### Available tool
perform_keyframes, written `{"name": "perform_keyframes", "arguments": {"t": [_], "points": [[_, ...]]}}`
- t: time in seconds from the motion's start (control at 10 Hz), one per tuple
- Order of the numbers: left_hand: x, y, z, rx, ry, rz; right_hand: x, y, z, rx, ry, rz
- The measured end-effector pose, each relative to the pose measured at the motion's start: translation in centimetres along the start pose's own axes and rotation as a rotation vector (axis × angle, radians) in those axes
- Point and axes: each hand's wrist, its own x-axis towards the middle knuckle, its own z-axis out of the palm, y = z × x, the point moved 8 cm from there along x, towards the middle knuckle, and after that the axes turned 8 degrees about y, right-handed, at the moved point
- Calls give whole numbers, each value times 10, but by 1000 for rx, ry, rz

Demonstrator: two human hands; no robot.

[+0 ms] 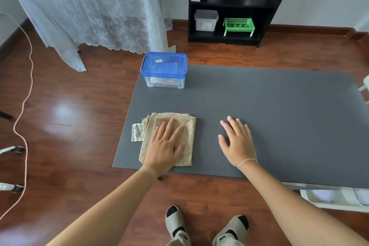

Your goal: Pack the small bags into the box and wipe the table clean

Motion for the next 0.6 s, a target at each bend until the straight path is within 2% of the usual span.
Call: {"name": "perform_keyframes", "arguments": {"t": [0.3,0.6], "points": [[2,-44,-11,118,-15,-51,0,2,2,3,-3,5],[10,-30,-15,34,0,-93,2,5,6,60,-34,36]]}}
